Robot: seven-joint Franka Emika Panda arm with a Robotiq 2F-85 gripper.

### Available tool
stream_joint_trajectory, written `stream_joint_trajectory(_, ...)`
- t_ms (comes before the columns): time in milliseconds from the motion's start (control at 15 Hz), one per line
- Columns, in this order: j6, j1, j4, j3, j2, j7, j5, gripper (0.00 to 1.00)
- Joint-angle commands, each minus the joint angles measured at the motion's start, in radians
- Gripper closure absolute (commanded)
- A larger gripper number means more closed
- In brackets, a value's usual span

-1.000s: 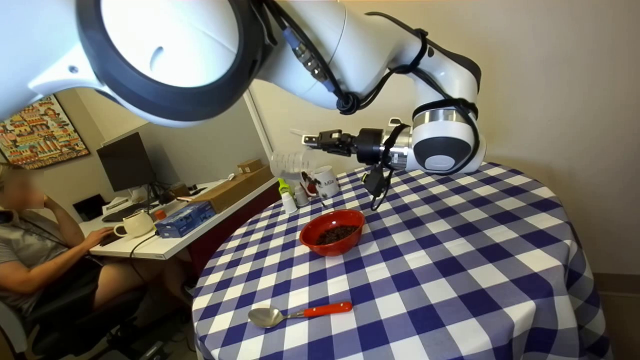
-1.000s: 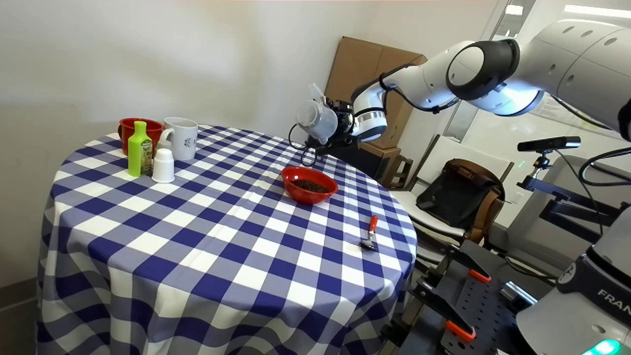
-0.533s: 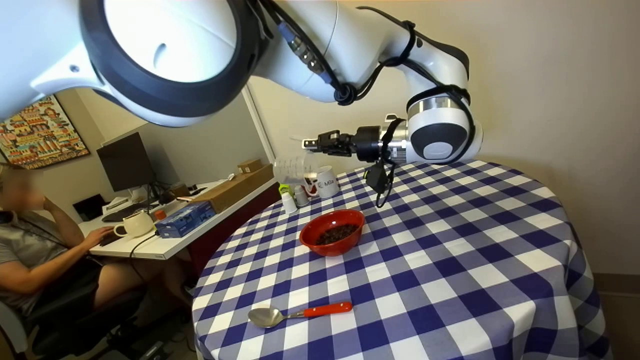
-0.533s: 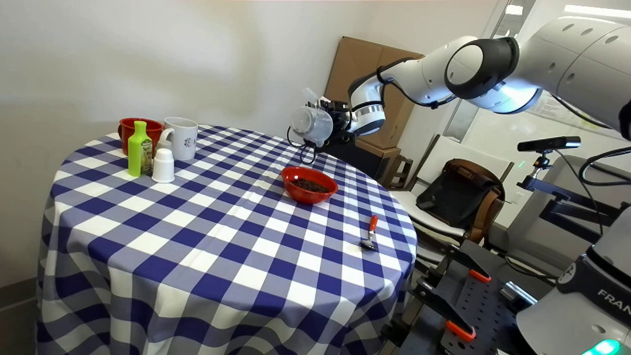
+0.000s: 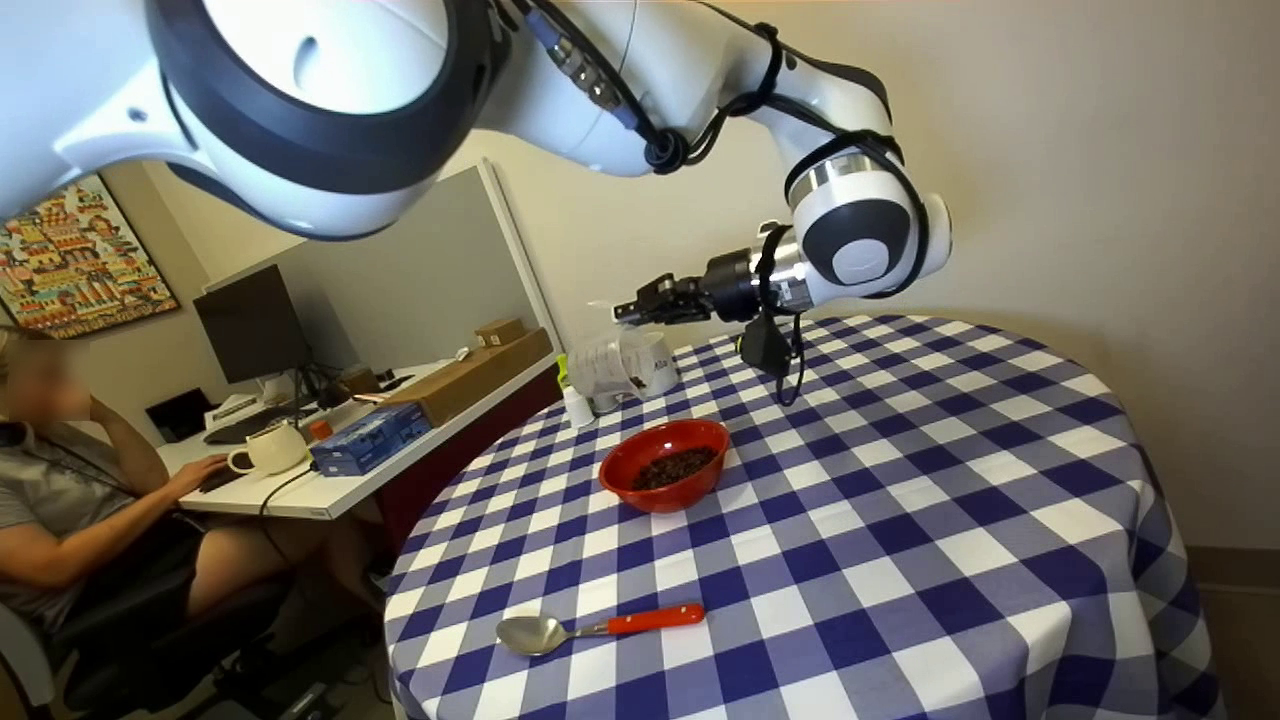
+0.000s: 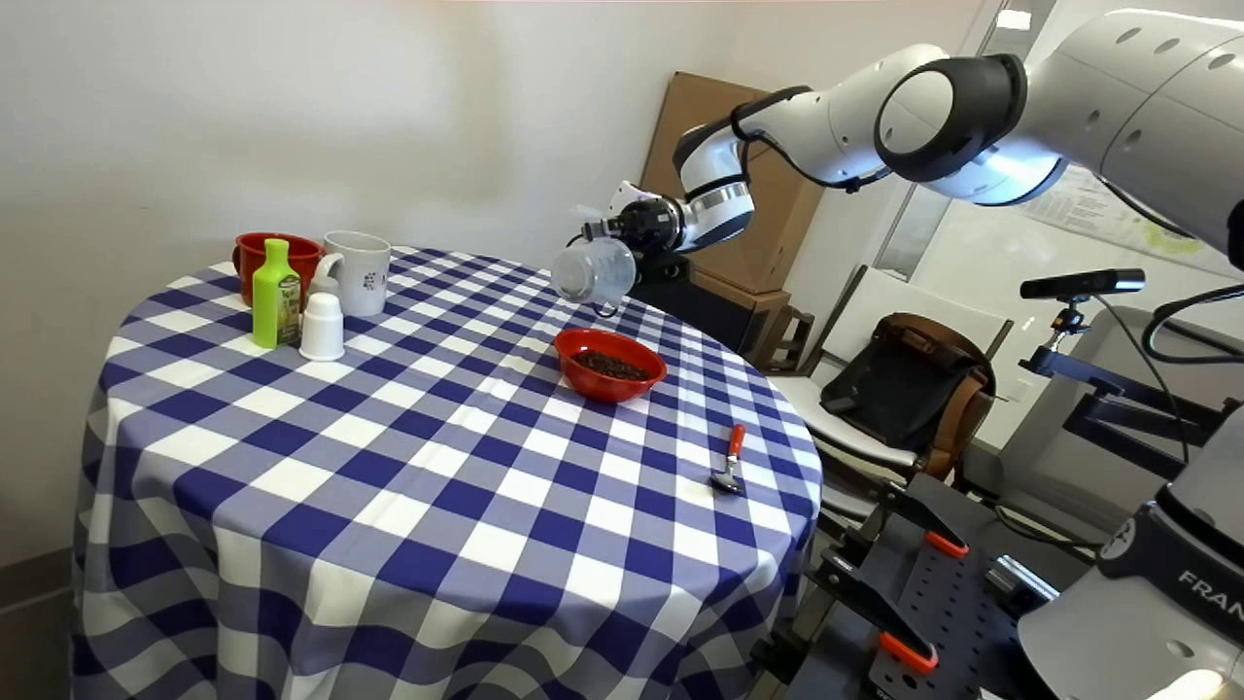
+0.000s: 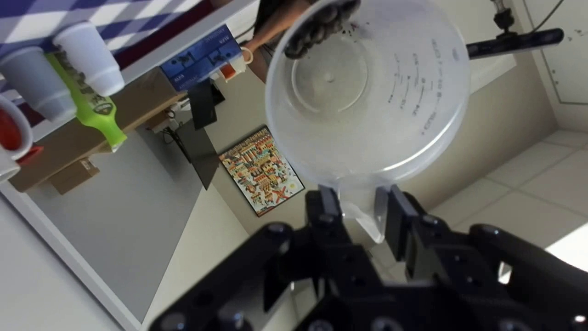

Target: Pour the contents in the clear jug into the red bowl

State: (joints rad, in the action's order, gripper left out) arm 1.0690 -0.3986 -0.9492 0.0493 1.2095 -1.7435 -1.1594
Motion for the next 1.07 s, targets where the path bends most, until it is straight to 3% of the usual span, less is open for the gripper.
stream_joint_trajectory(0,0.112,0.064,-0.05,0.061,-0.067,-0.083,0.08,0.92)
stream_joint_trajectory(333,0.264,0.168,-0.106,0.108,-0.145,-0.152,0.172,0.92)
stream_joint_trajectory(800,0.389,0.343,-0.202,0.135,-0.275,-0.247,0.326,0.92)
stream_joint_trajectory(867,0.44,0.321,-0.22,0.059,-0.3,-0.244,0.411,0.92)
stream_joint_trajectory(1000,0.549,0.35,-0.278,0.026,-0.347,-0.265,0.493,0.92)
